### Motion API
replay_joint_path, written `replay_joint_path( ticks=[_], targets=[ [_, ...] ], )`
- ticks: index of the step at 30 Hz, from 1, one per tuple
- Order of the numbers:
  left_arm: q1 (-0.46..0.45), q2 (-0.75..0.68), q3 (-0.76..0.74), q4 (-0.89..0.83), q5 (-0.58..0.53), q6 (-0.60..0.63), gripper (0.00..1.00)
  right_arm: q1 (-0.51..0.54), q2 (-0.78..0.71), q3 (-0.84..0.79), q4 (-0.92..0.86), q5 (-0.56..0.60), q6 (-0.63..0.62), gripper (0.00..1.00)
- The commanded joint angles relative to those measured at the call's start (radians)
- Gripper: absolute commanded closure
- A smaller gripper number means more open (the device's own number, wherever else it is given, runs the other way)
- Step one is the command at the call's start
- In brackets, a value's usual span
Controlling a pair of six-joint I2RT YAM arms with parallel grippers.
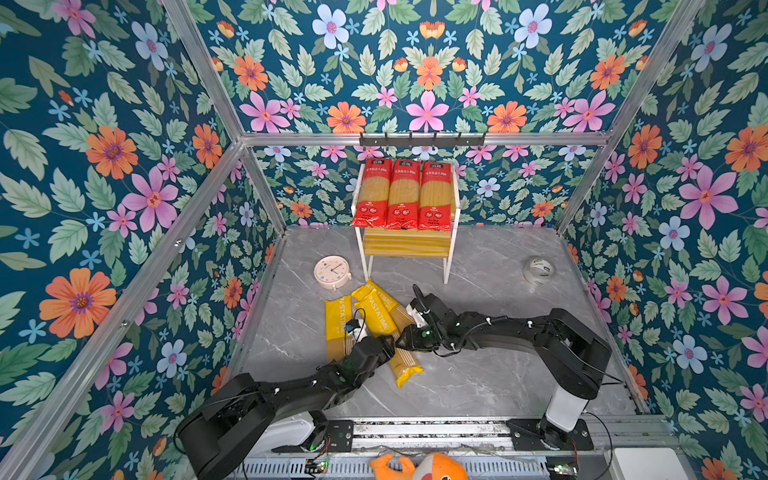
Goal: Place and organize the pasta boxes and bags onto the shelf
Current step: 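Grasp a yellow PASTATIME pack with both grippers near its two ends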
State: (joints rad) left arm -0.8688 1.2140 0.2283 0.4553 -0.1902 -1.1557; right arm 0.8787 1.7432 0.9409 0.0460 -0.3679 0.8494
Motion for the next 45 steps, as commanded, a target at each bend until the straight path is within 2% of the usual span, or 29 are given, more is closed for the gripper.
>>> replay_joint_path(
  ticks=[1,4,7,10,15,21,25,31,39,42,45],
  targets=[
    [-0.002,0.061,0.049,0.131,0.104,0.062,0.42,-0.013,-0.066,-0.073,0.043,-0.008,0.070,0.57],
    [-0.001,0.059,0.047,0.118,0.111,0.057,0.42,-0.024,-0.145,-0.121,0.030,-0.007,0.062,0.56],
    [0.007,-0.029,0.026,0.019,0.070,0.064,0.41,-0.029,-0.178,-0.122,-0.022,0.029,0.022,0.52],
    [0.030,-0.135,0.001,-0.096,0.028,0.074,0.41,-0.040,-0.152,-0.080,-0.047,0.033,-0.021,0.52],
    [0.073,-0.198,-0.044,-0.114,0.056,0.065,0.42,-0.091,-0.094,-0.009,-0.067,0.026,-0.077,0.52],
    [0.074,-0.135,-0.058,-0.015,0.098,0.053,0.45,-0.110,0.017,0.101,-0.157,-0.007,-0.183,0.52],
    [0.073,-0.084,-0.073,0.050,0.099,0.039,0.51,-0.110,0.084,0.147,-0.163,-0.030,-0.212,0.52],
    [0.073,-0.034,-0.082,0.095,0.111,0.037,0.68,-0.099,0.110,0.165,-0.050,-0.176,-0.170,0.56],
    [0.073,0.009,-0.096,0.136,0.090,0.029,0.75,-0.099,0.225,0.173,0.033,-0.220,-0.148,0.57],
    [0.073,0.025,-0.093,0.128,0.078,0.034,0.76,-0.082,0.216,0.174,-0.013,-0.140,-0.223,0.65],
    [0.075,0.017,-0.089,0.105,0.070,0.041,0.76,-0.072,0.181,0.142,0.029,-0.134,-0.233,0.76]
  ],
)
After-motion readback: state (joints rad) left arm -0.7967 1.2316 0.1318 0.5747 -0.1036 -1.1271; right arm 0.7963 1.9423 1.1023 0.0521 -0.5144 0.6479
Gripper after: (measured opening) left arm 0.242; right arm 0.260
